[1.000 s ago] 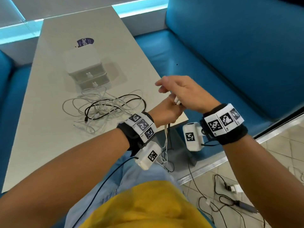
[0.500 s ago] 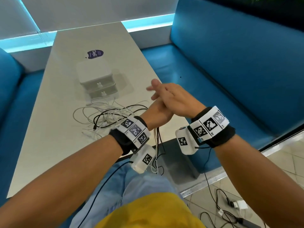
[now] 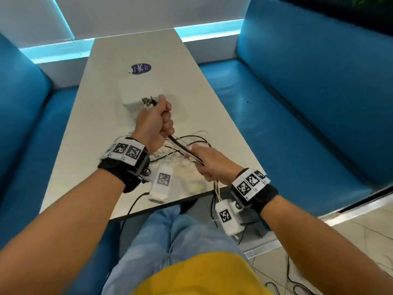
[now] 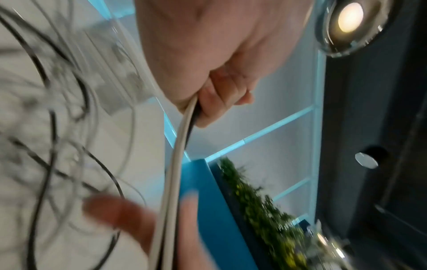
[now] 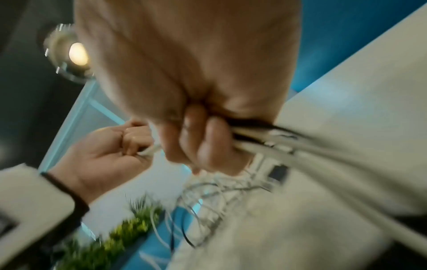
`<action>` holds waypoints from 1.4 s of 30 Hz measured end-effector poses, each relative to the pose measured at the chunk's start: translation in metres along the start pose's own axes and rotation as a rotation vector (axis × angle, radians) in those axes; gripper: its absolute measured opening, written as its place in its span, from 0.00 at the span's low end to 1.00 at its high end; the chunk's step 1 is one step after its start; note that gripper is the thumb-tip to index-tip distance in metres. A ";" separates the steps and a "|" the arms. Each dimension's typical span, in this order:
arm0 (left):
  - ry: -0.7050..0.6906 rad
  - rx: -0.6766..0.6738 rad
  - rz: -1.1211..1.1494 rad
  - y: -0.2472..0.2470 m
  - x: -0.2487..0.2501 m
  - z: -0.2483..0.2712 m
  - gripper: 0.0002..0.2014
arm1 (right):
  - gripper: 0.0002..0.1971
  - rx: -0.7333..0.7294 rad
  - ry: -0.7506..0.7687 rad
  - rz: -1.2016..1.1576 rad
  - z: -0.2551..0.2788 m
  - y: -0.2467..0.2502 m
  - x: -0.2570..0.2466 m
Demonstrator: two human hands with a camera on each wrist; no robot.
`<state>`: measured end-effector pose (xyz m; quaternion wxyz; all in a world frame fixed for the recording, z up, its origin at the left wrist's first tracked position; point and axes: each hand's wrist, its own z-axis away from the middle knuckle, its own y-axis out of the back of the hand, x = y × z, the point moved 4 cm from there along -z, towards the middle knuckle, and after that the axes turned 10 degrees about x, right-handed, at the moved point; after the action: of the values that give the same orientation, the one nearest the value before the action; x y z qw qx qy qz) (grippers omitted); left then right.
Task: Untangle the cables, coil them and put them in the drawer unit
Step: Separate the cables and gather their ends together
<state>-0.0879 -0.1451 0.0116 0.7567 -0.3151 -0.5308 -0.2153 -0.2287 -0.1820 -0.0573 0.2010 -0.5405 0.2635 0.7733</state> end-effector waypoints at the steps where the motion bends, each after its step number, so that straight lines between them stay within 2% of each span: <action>1: 0.007 0.006 -0.012 0.011 0.002 -0.001 0.20 | 0.18 0.001 0.006 0.023 0.001 -0.002 0.003; 6: -0.031 0.019 -0.127 0.046 0.006 -0.005 0.19 | 0.20 -0.023 0.044 0.282 -0.003 -0.013 -0.005; 9: -0.072 0.020 -0.235 0.064 0.012 -0.007 0.18 | 0.19 -0.138 0.004 0.396 -0.003 -0.022 -0.007; 11: -0.081 0.044 -0.307 0.080 0.013 -0.006 0.18 | 0.17 -0.208 0.042 0.551 -0.004 -0.027 -0.012; 13: -0.076 0.082 -0.339 0.098 0.012 -0.007 0.17 | 0.12 -0.176 0.158 0.722 -0.012 -0.032 -0.021; 16: -0.063 0.138 -0.363 0.122 0.009 -0.006 0.16 | 0.07 -0.042 0.319 0.617 -0.027 -0.044 -0.042; 18: -0.060 0.161 -0.389 0.133 0.004 -0.001 0.15 | 0.09 -0.024 0.398 0.606 -0.039 -0.059 -0.055; 21: -0.047 0.200 -0.373 0.146 -0.003 0.007 0.15 | 0.13 -0.067 0.430 0.833 -0.065 -0.083 -0.057; 26: -0.029 0.216 -0.349 0.158 -0.004 0.016 0.15 | 0.16 -0.014 0.465 1.178 -0.098 -0.101 -0.043; 28: -0.029 0.211 -0.357 0.158 -0.004 0.016 0.14 | 0.13 -0.003 0.455 1.184 -0.104 -0.103 -0.038; 32: -0.036 0.194 -0.381 0.148 -0.002 0.013 0.14 | 0.06 0.059 0.436 1.049 -0.112 -0.095 -0.031; 39: -0.014 0.169 -0.480 0.131 -0.015 0.005 0.12 | 0.08 0.005 0.370 0.910 -0.115 -0.087 -0.025; 42: -0.004 0.206 -0.484 0.132 -0.020 0.000 0.10 | 0.03 0.076 0.391 0.835 -0.116 -0.082 -0.027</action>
<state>-0.0075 -0.0513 -0.0398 0.7101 -0.1004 -0.6115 -0.3342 -0.0863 -0.1913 -0.0792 -0.1612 -0.5161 0.5198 0.6614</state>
